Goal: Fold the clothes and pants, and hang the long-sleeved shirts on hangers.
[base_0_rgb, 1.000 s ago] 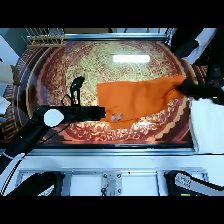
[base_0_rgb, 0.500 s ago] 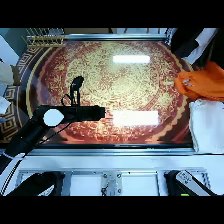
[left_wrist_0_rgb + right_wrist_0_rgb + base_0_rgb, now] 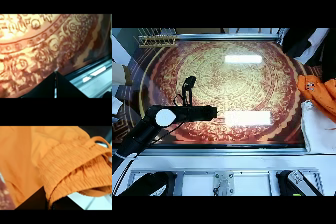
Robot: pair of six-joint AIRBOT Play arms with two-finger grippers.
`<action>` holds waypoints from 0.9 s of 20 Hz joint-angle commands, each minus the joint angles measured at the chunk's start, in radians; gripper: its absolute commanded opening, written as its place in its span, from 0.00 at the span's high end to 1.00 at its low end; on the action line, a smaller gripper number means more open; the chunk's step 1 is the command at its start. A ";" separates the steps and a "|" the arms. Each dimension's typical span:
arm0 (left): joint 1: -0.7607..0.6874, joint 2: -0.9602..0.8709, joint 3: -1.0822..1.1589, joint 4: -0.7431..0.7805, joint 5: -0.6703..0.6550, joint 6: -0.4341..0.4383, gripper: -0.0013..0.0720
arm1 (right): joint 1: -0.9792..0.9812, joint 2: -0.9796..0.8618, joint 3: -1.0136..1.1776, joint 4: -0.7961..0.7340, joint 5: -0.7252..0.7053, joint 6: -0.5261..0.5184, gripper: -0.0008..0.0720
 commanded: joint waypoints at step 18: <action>0.011 -0.001 0.001 0.003 0.019 0.037 0.97 | 0.181 0.141 -0.161 0.013 -0.180 -0.243 0.19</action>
